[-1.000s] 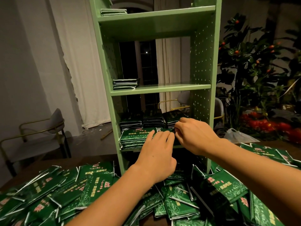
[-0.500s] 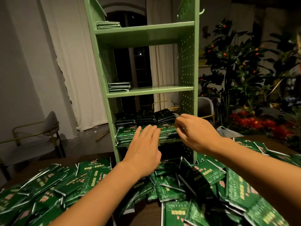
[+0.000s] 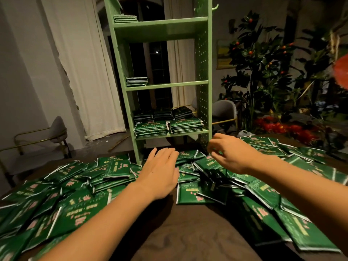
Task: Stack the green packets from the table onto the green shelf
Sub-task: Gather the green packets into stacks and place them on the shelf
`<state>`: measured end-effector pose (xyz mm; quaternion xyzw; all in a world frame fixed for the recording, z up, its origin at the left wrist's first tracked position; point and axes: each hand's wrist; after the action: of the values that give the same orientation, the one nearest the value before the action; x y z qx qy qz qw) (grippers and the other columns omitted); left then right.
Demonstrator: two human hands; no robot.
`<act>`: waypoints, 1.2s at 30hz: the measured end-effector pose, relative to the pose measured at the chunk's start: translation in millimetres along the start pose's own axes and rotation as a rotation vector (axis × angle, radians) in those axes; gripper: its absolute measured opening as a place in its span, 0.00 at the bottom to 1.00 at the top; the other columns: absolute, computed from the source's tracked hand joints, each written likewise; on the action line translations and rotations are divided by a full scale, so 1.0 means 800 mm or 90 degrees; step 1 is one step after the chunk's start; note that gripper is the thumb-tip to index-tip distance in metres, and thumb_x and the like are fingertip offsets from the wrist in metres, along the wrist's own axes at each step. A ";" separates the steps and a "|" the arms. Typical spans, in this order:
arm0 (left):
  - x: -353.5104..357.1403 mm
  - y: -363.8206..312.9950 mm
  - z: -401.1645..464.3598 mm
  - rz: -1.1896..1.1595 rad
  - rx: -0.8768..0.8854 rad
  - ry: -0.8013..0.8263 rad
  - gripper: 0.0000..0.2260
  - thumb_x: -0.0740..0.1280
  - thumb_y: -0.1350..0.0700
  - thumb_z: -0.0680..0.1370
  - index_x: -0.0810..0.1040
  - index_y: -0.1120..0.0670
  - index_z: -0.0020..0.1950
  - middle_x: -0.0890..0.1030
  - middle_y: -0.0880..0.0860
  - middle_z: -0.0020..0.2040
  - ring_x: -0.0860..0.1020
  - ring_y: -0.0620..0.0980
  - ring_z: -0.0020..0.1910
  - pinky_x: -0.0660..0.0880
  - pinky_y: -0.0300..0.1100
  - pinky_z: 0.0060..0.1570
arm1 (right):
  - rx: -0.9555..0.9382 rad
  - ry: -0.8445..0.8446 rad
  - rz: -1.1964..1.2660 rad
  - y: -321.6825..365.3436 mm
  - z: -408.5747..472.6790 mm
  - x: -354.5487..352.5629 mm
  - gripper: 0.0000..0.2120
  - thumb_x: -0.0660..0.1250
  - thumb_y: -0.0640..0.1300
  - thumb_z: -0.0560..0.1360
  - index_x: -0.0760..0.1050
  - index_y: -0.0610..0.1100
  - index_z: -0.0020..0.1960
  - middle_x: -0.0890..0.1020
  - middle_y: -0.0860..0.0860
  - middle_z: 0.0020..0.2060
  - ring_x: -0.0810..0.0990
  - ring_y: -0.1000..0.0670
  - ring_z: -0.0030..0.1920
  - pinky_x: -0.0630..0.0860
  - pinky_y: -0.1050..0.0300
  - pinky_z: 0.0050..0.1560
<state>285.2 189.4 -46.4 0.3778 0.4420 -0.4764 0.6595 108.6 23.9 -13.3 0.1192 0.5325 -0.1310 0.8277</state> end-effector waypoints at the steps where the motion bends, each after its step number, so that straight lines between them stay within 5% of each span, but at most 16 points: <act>1: 0.002 -0.009 -0.004 -0.009 0.006 0.000 0.24 0.54 0.48 0.85 0.57 0.53 0.80 0.60 0.50 0.80 0.55 0.49 0.80 0.45 0.50 0.80 | 0.010 0.007 -0.001 -0.003 -0.012 -0.002 0.08 0.61 0.50 0.81 0.77 0.48 0.52 0.73 0.53 0.49 0.76 0.50 0.49 0.74 0.53 0.52; 8: 0.021 -0.085 -0.012 -0.045 0.055 0.035 0.29 0.52 0.38 0.84 0.58 0.52 0.80 0.61 0.50 0.78 0.57 0.50 0.78 0.49 0.50 0.79 | 0.126 0.140 -0.015 -0.058 -0.099 -0.017 0.18 0.65 0.51 0.78 0.74 0.48 0.66 0.70 0.48 0.64 0.73 0.46 0.64 0.70 0.55 0.63; 14: 0.029 -0.168 0.002 -0.125 0.125 0.099 0.41 0.54 0.27 0.77 0.48 0.49 0.82 0.50 0.47 0.82 0.48 0.48 0.81 0.43 0.52 0.80 | 0.236 0.177 0.010 -0.118 -0.174 -0.036 0.47 0.56 0.71 0.61 0.66 0.49 0.75 0.65 0.48 0.72 0.67 0.47 0.71 0.65 0.55 0.70; 19: 0.052 -0.236 0.018 -0.127 0.198 0.150 0.49 0.56 0.21 0.71 0.40 0.43 0.82 0.36 0.44 0.82 0.35 0.49 0.81 0.38 0.57 0.79 | 0.278 0.218 0.027 -0.173 -0.227 -0.033 0.52 0.71 0.73 0.63 0.53 0.59 0.80 0.53 0.51 0.79 0.55 0.47 0.79 0.58 0.50 0.77; 23: 0.066 -0.259 0.035 -0.126 0.132 0.117 0.45 0.49 0.22 0.74 0.40 0.44 0.82 0.35 0.47 0.82 0.32 0.51 0.80 0.36 0.58 0.79 | 0.326 0.195 0.056 -0.196 -0.251 -0.020 0.66 0.59 0.87 0.48 0.44 0.63 0.80 0.43 0.53 0.81 0.49 0.47 0.80 0.54 0.46 0.79; 29: 0.078 -0.242 0.078 -0.096 -0.003 0.087 0.50 0.40 0.17 0.65 0.39 0.42 0.82 0.34 0.48 0.82 0.33 0.56 0.80 0.36 0.64 0.77 | 0.385 0.141 0.126 -0.207 -0.254 0.011 0.67 0.60 0.88 0.47 0.38 0.66 0.79 0.38 0.56 0.80 0.45 0.47 0.81 0.52 0.36 0.78; 36: 0.093 -0.228 0.078 -0.118 0.010 0.152 0.48 0.39 0.18 0.67 0.47 0.41 0.82 0.48 0.48 0.83 0.44 0.53 0.82 0.42 0.62 0.78 | 0.352 0.096 0.083 -0.173 -0.237 0.049 0.58 0.47 0.89 0.56 0.42 0.64 0.79 0.47 0.55 0.81 0.51 0.48 0.80 0.53 0.40 0.77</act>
<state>134.9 62.3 -110.7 0.3949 0.5465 -0.4903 0.5523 -84.8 -45.7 -133.6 0.3840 0.5278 -0.2082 0.7284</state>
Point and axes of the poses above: each hand's wrist, its own z-axis towards the middle knuckle, its own x-axis out of the palm, y = z × x
